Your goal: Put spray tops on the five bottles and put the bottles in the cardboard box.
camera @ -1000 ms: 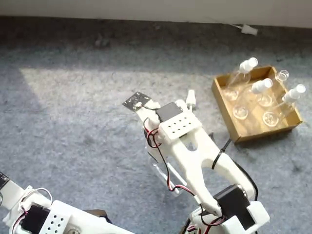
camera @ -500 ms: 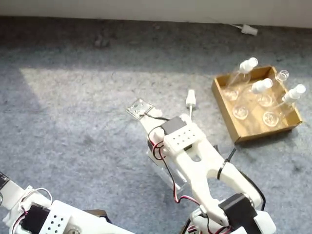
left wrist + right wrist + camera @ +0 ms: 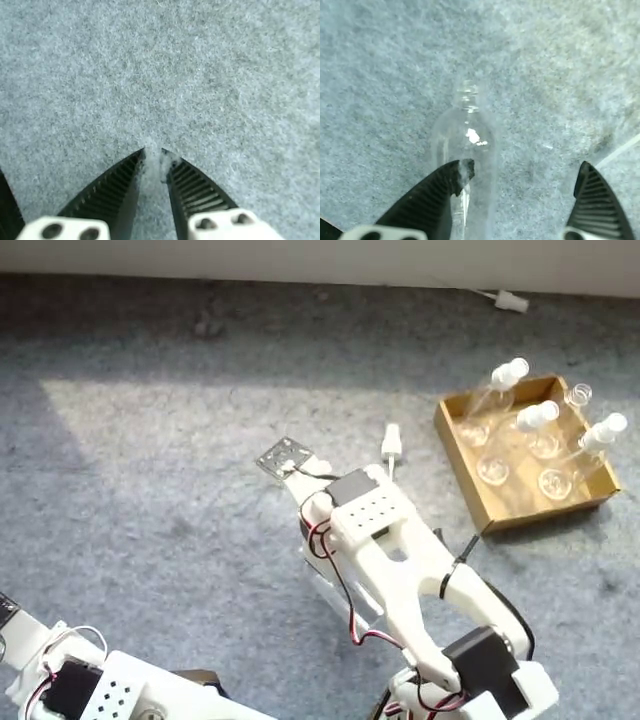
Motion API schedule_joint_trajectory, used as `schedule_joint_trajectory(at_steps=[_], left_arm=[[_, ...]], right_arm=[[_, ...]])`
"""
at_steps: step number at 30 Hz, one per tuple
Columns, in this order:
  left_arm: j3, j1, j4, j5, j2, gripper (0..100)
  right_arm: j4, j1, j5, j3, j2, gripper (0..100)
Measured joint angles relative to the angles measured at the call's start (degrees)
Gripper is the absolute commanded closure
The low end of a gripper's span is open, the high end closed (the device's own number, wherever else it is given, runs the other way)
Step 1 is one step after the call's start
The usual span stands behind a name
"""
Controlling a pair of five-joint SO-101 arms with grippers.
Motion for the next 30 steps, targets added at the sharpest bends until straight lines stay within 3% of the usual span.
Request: schedule_joint_trajectory(at_steps=[10, 18, 30], left_arm=[[0.0, 0.0, 0.0, 0.0, 0.0, 100], [0.0, 0.0, 0.0, 0.0, 0.0, 100], [0.0, 0.0, 0.0, 0.0, 0.0, 100]], right_arm=[[11.1, -2.6, 0.0, -5.4, 0.0, 69.5], [12.0, -10.5, -1.1, -4.0, -13.8, 69.5], [-7.2, -10.8, -1.7, 20.2, -23.7, 69.5]])
